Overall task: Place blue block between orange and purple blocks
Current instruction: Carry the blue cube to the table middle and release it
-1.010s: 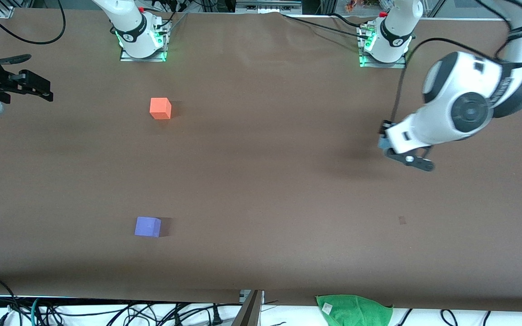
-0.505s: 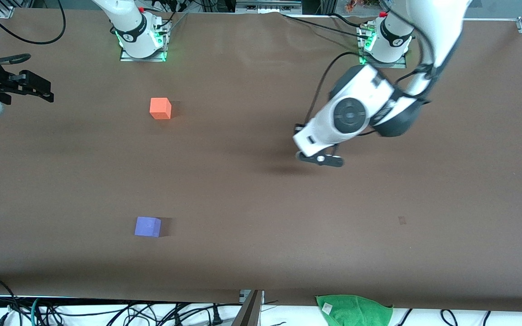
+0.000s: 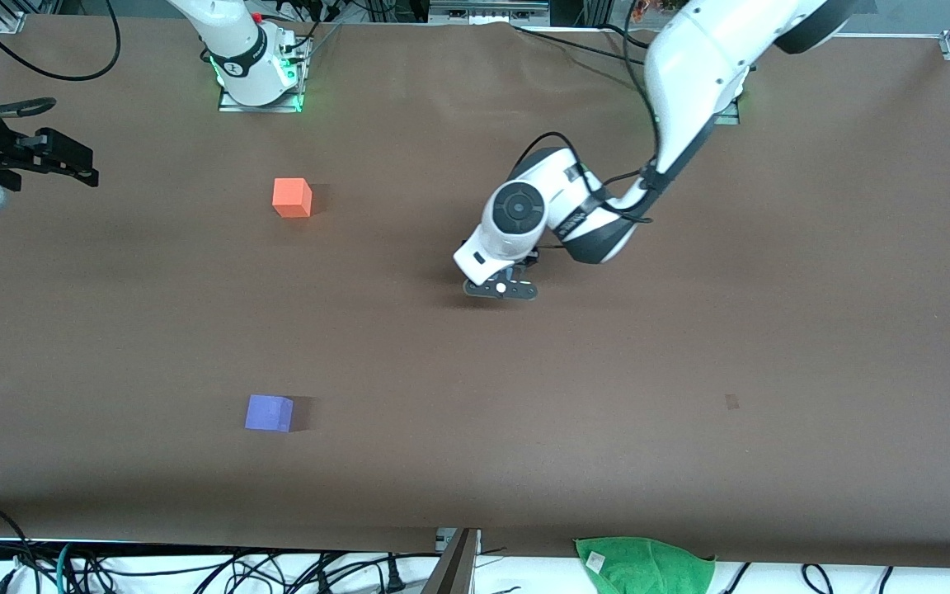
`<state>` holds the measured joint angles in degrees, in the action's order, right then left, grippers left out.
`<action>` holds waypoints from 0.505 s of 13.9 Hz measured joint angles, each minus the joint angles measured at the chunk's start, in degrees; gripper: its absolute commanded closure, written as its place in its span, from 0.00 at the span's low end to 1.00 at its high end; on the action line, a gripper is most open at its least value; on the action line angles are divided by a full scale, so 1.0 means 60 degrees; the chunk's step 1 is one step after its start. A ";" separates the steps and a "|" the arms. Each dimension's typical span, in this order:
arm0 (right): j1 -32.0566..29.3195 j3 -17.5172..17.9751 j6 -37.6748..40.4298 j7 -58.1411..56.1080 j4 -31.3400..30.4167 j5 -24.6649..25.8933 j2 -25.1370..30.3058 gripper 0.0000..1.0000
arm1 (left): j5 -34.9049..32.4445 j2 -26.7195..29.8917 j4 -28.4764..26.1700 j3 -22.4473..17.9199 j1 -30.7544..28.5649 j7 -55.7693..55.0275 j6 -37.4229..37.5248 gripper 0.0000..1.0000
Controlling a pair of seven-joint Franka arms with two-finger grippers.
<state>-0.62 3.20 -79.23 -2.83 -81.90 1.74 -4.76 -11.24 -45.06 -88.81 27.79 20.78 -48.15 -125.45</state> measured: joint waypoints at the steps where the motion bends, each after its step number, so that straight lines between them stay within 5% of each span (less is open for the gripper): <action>1: 0.0000 0.0000 0.0000 0.0000 0.0000 0.0000 0.0000 0.00 | 0.0000 -0.0124 0.0012 -0.0280 0.0339 -0.0179 -0.0389 0.78; 2: -0.0001 -0.0001 -0.0001 0.0000 0.0000 0.0000 0.0000 0.00 | 0.0000 -0.0236 0.0029 -0.0466 0.0549 -0.0280 -0.0679 0.74; 4: 0.0000 0.0000 -0.0001 0.0000 0.0000 -0.0001 0.0000 0.00 | 0.0000 -0.0359 0.0084 -0.0577 0.0637 -0.0384 -0.0853 0.00; 7: 0.0000 0.0000 -0.0001 0.0000 0.0000 -0.0001 0.0000 0.00 | -0.0003 -0.0360 0.0180 -0.0661 0.0596 -0.0392 -0.0854 0.00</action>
<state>-0.62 3.19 -79.24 -2.83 -81.90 1.73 -4.76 -11.26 -47.22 -87.73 23.82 24.36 -50.50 -130.58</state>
